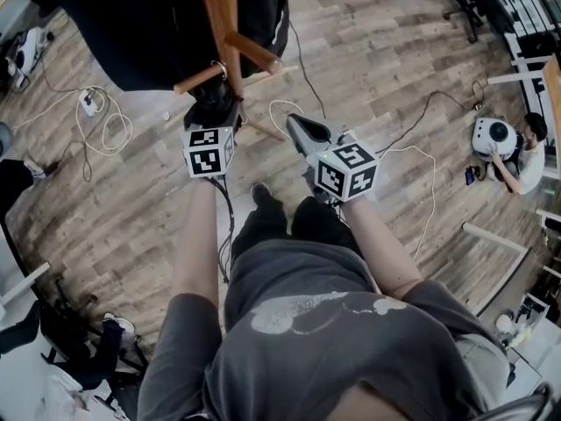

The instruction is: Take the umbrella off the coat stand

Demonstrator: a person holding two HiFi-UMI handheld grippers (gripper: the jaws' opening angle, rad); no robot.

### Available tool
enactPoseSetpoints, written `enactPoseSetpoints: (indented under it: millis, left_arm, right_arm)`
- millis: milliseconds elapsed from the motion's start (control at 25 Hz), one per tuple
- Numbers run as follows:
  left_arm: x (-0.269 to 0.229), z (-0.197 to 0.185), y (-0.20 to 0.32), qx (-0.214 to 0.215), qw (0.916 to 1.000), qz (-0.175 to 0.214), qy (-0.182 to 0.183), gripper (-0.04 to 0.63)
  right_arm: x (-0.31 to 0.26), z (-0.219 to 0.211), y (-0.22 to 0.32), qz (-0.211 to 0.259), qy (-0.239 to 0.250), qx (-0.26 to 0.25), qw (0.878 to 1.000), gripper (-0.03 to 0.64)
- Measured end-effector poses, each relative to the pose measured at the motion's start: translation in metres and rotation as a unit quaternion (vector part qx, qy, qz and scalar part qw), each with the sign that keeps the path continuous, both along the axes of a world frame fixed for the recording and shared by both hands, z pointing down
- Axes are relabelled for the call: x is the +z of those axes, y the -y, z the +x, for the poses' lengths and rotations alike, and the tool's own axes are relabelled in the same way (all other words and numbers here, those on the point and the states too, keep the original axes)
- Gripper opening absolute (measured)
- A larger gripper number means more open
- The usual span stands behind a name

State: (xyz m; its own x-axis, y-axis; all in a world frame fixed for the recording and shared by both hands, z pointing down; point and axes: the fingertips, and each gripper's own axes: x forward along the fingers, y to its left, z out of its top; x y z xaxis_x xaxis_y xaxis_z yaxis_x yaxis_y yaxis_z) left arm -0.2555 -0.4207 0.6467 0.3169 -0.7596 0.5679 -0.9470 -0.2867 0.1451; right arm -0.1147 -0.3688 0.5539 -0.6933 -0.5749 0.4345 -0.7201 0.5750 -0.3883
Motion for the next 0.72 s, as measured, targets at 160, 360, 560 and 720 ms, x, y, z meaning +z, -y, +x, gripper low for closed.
enactPoseSetpoints:
  millis: [160,360,560,720]
  left_arm:
    - [-0.002,0.003,-0.011,-0.005,0.9999,-0.010,-0.011,0.268]
    - [-0.009,0.007,-0.021,-0.008,0.9992,-0.023,-0.032,0.268]
    - [-0.020,0.001,-0.029,-0.013,0.9987,-0.024,-0.043,0.267]
    - [-0.029,-0.004,-0.038,-0.019,0.9983,-0.020,-0.051,0.267]
  right_arm:
    - [-0.006,0.003,-0.003,0.007,0.002,0.002,1.000,-0.002]
    - [-0.013,0.007,-0.008,0.011,0.002,0.000,1.000,-0.002]
    - [-0.019,0.002,-0.012,0.012,0.004,-0.002,1.000,-0.002]
    - [-0.024,-0.004,-0.018,0.016,0.006,-0.007,1.000,-0.002]
